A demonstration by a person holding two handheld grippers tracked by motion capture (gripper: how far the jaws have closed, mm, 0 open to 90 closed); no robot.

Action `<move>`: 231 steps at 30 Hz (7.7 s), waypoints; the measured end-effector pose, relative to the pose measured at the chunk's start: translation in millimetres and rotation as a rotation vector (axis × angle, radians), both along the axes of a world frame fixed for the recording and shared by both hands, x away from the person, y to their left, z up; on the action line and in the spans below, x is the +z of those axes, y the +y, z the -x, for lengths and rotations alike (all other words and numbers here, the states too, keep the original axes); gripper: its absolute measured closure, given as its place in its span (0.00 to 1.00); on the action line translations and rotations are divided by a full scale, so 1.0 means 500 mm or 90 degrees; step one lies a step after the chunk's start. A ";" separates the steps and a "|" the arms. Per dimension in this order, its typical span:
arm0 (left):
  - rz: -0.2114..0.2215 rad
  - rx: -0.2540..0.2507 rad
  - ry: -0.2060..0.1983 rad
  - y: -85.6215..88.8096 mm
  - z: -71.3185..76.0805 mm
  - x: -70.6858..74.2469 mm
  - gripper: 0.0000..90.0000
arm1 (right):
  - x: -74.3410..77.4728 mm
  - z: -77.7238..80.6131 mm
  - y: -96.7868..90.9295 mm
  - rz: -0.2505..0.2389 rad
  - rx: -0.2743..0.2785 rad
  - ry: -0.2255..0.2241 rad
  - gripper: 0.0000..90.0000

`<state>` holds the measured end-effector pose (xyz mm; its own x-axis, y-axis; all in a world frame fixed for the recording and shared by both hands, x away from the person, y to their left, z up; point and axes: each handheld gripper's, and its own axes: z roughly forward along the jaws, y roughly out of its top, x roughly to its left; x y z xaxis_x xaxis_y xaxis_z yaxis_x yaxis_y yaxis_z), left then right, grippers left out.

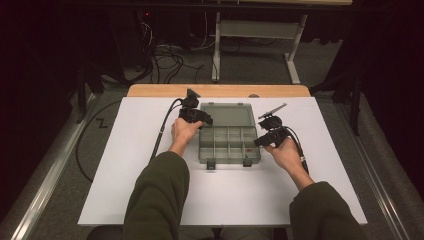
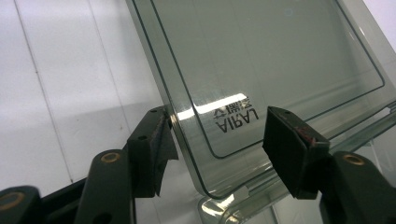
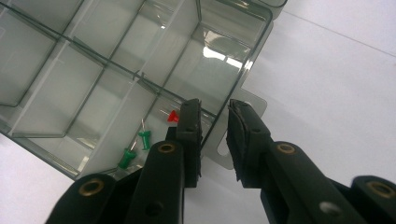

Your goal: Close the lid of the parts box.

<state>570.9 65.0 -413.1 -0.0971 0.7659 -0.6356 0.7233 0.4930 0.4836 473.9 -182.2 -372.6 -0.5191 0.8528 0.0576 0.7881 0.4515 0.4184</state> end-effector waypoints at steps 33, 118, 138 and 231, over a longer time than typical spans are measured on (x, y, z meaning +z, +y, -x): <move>-0.025 -0.044 -0.104 0.011 0.049 0.078 0.60 | 0.003 -0.006 0.001 0.002 0.001 0.015 0.86; -0.149 -0.159 -0.229 0.001 0.161 0.081 0.64 | 0.125 -0.020 -0.025 -0.026 -0.013 -0.095 1.00; -0.131 -0.137 -0.129 0.059 0.170 0.076 0.83 | 0.115 -0.011 -0.024 -0.018 0.002 -0.085 1.00; -0.106 -0.203 -0.199 0.005 0.252 0.047 0.88 | 0.020 0.025 -0.014 -0.034 0.064 -0.059 1.00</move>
<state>445.1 67.6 -389.4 0.3359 0.8203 -0.4629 0.6328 0.1675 0.7560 461.2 -189.1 -362.7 -0.6074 0.7928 0.0489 0.6963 0.5018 0.5133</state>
